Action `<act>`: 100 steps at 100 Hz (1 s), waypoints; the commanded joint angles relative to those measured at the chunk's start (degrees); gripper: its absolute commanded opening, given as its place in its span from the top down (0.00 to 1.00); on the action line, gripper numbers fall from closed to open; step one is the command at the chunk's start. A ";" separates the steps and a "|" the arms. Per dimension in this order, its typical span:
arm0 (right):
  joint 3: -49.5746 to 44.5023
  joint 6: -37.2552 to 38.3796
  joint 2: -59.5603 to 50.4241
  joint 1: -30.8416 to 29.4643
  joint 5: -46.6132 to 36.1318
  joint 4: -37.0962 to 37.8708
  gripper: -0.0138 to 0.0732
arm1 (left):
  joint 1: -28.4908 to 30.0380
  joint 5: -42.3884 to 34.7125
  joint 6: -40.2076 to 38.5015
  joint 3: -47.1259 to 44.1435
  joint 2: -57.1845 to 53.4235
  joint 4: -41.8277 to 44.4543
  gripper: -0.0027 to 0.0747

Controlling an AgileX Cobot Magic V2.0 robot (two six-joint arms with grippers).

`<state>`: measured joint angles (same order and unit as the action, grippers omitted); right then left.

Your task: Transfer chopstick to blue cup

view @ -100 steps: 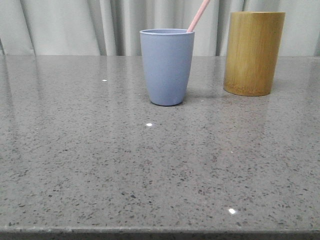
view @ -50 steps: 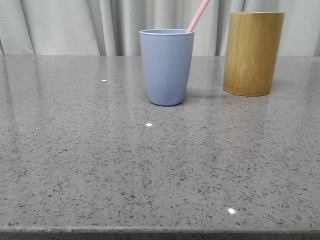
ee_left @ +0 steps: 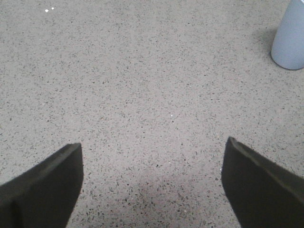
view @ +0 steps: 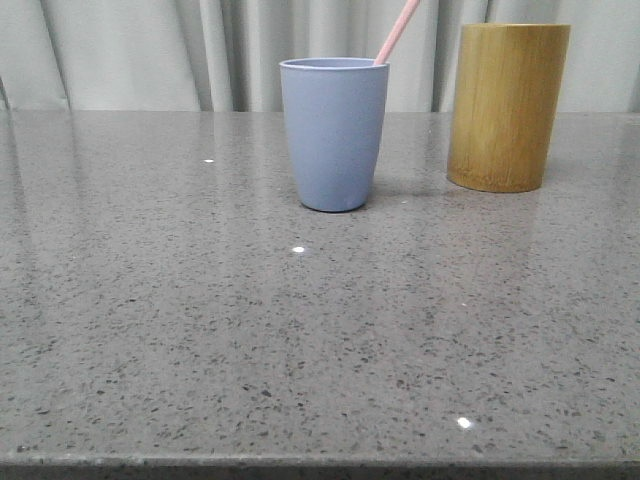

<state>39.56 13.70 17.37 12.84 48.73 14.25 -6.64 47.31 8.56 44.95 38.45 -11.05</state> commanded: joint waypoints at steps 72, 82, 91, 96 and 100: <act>1.19 -0.39 0.56 -0.33 -1.93 0.93 0.92 | 0.08 -3.70 -0.61 1.39 0.06 -1.01 0.99; 1.19 -0.39 0.56 -0.33 -1.93 0.93 0.92 | 0.08 -3.70 -0.61 1.39 0.06 -1.01 0.99; 1.19 -0.39 0.56 -0.33 -1.93 0.93 0.92 | 0.08 -3.70 -0.61 1.39 0.06 -1.01 0.99; 1.19 -0.39 0.56 -0.33 -1.93 0.93 0.92 | 0.08 -3.70 -0.61 1.39 0.06 -1.01 0.99; 1.19 -0.39 0.56 -0.33 -1.93 0.93 0.92 | 0.08 -3.70 -0.61 1.39 0.06 -1.01 0.99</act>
<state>39.56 13.70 17.37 12.84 50.48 14.20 -6.64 47.31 8.56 44.95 38.45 -11.05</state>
